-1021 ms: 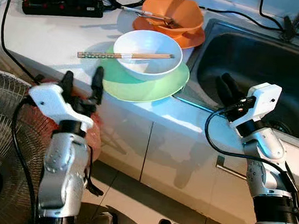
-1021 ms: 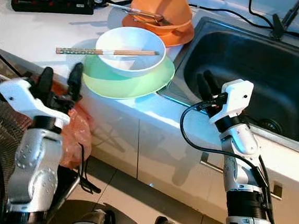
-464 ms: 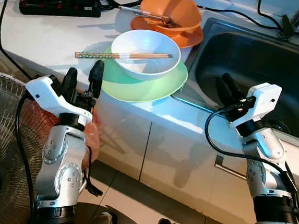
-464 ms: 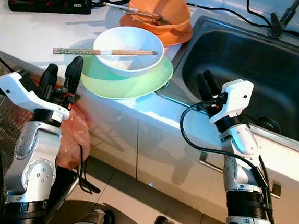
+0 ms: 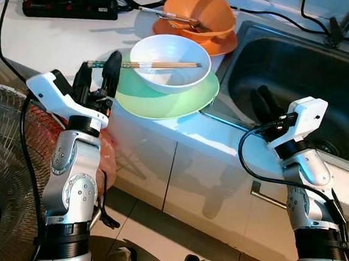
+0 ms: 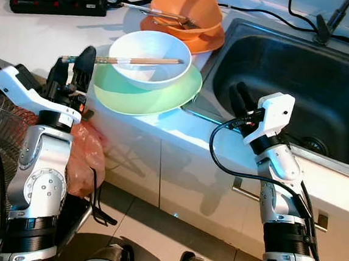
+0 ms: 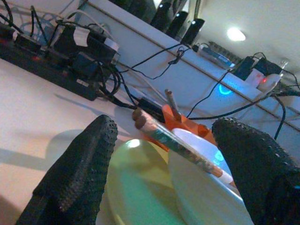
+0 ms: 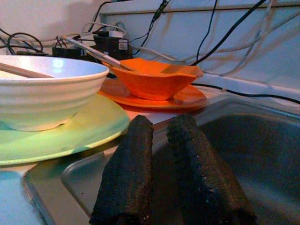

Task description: Kitchen organization

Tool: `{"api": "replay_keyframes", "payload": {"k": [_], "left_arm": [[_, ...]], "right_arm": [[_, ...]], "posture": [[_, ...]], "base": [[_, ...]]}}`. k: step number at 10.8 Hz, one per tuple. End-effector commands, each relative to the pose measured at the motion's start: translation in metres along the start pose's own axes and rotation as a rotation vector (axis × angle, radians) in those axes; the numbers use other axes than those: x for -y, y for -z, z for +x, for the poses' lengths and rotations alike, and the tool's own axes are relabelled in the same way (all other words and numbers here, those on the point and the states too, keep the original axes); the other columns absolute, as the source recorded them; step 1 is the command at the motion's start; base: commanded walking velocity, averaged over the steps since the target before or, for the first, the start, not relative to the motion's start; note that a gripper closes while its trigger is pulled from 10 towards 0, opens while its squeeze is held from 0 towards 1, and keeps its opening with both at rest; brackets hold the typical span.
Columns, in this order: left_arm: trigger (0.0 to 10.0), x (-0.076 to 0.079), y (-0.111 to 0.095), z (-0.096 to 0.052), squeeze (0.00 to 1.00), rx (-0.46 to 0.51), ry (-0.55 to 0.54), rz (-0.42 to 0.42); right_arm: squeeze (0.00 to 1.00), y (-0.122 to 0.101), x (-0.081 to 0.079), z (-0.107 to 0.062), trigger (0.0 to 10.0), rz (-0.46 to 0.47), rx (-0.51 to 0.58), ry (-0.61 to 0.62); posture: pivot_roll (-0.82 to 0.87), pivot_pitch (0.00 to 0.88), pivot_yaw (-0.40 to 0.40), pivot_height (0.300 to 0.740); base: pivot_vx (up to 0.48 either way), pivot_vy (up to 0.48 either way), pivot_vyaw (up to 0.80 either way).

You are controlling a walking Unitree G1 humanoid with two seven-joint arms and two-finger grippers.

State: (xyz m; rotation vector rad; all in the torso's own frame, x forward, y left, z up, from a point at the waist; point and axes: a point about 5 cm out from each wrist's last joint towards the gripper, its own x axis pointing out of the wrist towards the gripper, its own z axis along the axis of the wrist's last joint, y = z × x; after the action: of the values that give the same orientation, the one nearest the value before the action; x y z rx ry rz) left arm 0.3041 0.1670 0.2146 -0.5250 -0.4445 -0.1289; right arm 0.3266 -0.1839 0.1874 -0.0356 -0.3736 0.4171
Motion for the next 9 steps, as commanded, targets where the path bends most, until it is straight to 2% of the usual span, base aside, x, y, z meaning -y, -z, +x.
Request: {"api": "replay_keyframes", "payload": {"k": [1,4,5,6,9], "left_arm": [[10.0,0.002,-0.001,0.003,0.00,0.003,0.020,-0.007],[10.0,0.002,0.003,0.011,0.00,0.004,0.022,-0.015],[2.6,0.003,0.003,0.014,0.00,0.009,0.024,-0.021],[0.0,0.004,0.004,0.016,0.00,0.011,0.025,-0.025],[0.0,0.004,0.007,0.016,0.00,0.009,0.031,-0.035]], "right_arm": [[0.00,0.001,0.002,-0.003,10.0,-0.002,-0.004,0.016],[0.00,0.001,0.002,-0.004,10.0,-0.003,-0.004,0.016],[0.00,0.001,0.002,-0.004,10.0,-0.003,-0.004,0.016],[0.00,0.001,0.002,-0.004,10.0,-0.004,-0.004,0.015],[0.00,0.001,0.002,-0.003,10.0,-0.008,-0.006,0.013]], "posture": [[0.08,0.175,-0.018,0.740],[0.07,0.167,-0.013,0.740],[0.07,0.165,-0.013,0.740],[0.06,0.164,-0.014,0.740],[0.06,0.162,-0.014,0.740]], "base": [[0.000,0.000,0.00],[0.000,0.000,0.00],[0.000,0.000,0.00],[0.000,0.000,0.00],[0.000,0.000,0.00]]}}
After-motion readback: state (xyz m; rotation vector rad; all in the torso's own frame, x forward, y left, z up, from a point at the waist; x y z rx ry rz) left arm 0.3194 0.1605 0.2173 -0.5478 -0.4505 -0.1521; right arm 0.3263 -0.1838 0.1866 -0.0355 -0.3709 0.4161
